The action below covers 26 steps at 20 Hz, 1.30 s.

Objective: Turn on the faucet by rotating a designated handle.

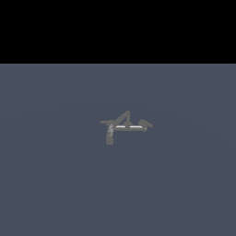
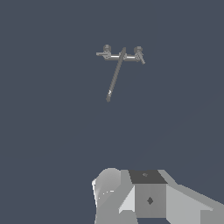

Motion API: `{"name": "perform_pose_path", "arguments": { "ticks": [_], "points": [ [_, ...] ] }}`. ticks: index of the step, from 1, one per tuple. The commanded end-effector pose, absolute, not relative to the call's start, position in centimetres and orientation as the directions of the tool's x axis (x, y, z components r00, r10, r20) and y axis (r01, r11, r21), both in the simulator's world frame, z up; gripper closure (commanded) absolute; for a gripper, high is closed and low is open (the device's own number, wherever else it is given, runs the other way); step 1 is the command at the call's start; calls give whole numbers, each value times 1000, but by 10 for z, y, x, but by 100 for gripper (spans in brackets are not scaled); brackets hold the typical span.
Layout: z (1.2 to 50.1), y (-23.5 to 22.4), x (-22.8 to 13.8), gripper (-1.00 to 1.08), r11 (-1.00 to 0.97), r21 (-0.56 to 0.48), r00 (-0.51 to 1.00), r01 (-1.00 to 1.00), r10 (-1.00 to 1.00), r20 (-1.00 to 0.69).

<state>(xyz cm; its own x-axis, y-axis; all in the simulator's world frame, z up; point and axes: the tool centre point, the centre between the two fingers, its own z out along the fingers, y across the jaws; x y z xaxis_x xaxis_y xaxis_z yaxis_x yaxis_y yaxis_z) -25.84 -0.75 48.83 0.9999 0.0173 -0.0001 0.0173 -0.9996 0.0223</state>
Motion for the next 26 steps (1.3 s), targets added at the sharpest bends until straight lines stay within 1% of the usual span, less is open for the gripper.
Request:
{"name": "perform_pose_path", "arguments": {
  "ticks": [1, 7, 13, 19, 26],
  "points": [
    [488, -8, -258, 108, -1000, 22, 1000, 17, 17, 0],
    [483, -4, -256, 108, -1000, 22, 1000, -2, -2, 0],
    [466, 7, -247, 108, -998, 21, 998, -58, -58, 0],
    [438, 25, -232, 108, -988, 19, 988, -153, -153, 1],
    [394, 49, -204, 108, -955, 16, 955, -296, -296, 1]
  ]
}}
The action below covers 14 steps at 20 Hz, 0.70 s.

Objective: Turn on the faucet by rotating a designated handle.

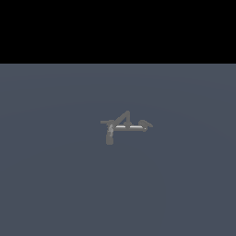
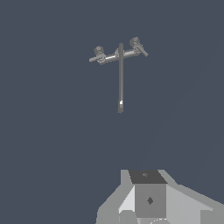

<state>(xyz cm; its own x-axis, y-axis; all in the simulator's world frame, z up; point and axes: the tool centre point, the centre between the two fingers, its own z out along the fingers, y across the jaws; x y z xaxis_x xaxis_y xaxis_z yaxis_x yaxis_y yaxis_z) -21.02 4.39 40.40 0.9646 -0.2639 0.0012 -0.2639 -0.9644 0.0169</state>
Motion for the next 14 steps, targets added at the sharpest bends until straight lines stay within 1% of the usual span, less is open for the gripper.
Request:
{"name": "perform_pose_path", "arguments": {
  "ticks": [1, 14],
  "points": [
    [388, 52, -200, 108, -949, 15, 949, -316, -316, 1],
    [306, 86, -137, 108, -828, 7, 828, -561, -561, 0]
  ]
}}
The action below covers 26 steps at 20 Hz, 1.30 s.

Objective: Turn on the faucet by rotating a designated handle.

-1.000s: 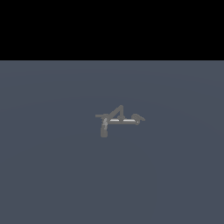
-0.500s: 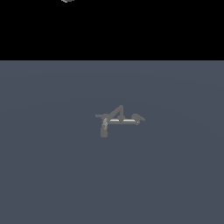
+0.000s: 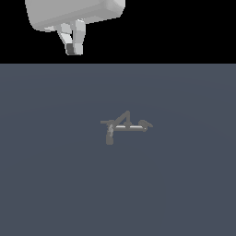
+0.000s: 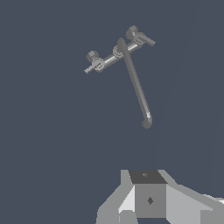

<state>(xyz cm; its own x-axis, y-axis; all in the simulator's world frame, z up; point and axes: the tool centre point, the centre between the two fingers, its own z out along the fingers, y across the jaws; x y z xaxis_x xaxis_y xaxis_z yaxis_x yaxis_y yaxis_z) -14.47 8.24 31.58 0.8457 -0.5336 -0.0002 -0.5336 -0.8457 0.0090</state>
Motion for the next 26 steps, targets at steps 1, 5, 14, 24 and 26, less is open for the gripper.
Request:
{"name": "perform_pose_path", "arguments": {
  "ticks": [1, 5, 14, 24, 26],
  "points": [
    [300, 87, -132, 108, -817, 6, 817, -577, -577, -1],
    [277, 93, -112, 108, -769, 4, 769, -639, -639, -2],
    [228, 100, -69, 108, -653, 0, 653, -757, -757, -3],
    [173, 97, -18, 108, -500, 1, 500, -866, -866, -2],
    [161, 95, -7, 108, -464, 1, 464, -886, -886, -1]
  ]
}}
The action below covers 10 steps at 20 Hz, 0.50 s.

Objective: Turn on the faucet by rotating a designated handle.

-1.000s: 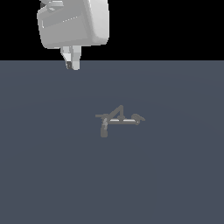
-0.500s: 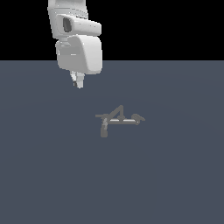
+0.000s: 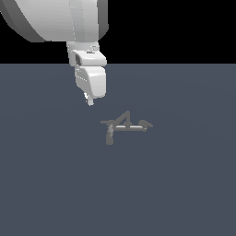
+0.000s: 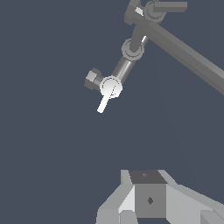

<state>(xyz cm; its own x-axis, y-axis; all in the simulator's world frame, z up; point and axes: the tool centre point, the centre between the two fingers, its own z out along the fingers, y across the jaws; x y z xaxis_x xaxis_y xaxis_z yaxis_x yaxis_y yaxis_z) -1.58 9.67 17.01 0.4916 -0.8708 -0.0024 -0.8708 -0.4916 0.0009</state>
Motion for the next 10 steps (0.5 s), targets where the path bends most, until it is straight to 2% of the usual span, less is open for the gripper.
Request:
{"name": "perform_pose_path", "arguments": {
  "ticks": [1, 10],
  "points": [
    [154, 94, -2, 108, -445, 1, 445, -896, -896, -1],
    [100, 77, 47, 108, -270, 2, 270, -963, -963, 3]
  ]
}}
